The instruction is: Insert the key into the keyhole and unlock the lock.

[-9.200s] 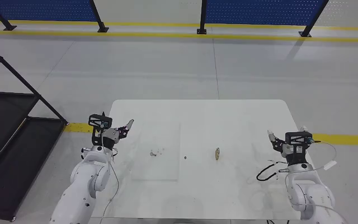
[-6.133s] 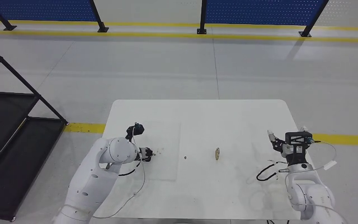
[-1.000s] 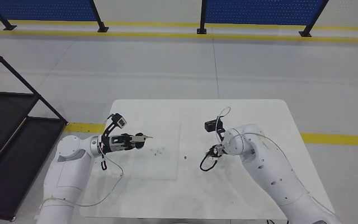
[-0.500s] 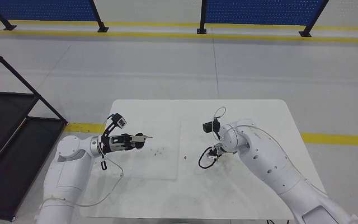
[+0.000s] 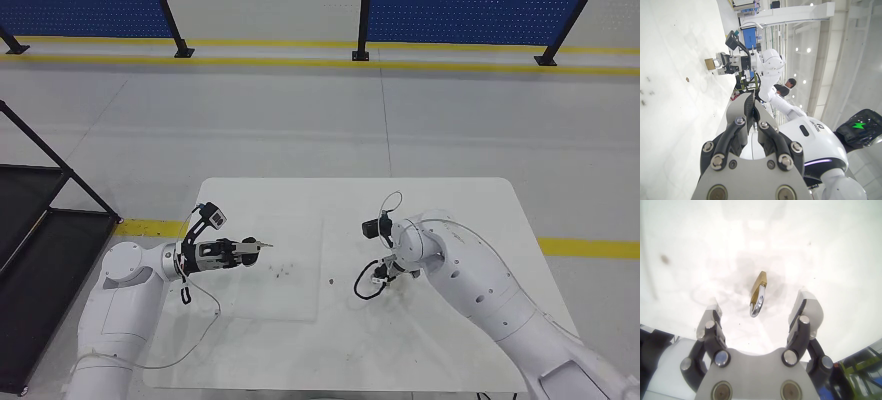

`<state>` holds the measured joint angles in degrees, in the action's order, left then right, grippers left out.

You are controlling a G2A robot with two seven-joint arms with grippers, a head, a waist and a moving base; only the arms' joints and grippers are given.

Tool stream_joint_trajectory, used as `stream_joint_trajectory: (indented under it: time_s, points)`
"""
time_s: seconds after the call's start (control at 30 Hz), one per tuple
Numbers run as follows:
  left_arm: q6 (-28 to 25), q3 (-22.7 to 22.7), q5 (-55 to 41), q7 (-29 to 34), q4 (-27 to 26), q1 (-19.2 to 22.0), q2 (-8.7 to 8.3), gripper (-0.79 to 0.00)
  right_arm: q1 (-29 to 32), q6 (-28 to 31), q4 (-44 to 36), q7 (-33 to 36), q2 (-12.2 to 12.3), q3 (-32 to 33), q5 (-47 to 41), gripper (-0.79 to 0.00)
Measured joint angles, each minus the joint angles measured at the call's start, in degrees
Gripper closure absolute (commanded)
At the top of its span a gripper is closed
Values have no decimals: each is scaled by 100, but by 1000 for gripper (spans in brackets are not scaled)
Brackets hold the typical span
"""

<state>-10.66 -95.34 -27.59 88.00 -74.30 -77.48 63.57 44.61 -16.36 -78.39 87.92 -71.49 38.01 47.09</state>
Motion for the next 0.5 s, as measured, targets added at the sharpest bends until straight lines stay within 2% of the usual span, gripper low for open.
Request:
stream_joint_trajectory:
  time_s: [0.1, 0.33, 0.5]
  points:
    - [0, 0, 0, 0, 0, 0, 0, 0, 22, -33, 19, -33, -23, -11, 1, -597]
    - [0, 0, 0, 0, 0, 0, 0, 0, 59, -155, 67, -156, -78, -22, -9, -428]
    - [0, 0, 0, 0, 0, 0, 0, 0, 78, -207, 75, -208, -104, -9, 21, -385]
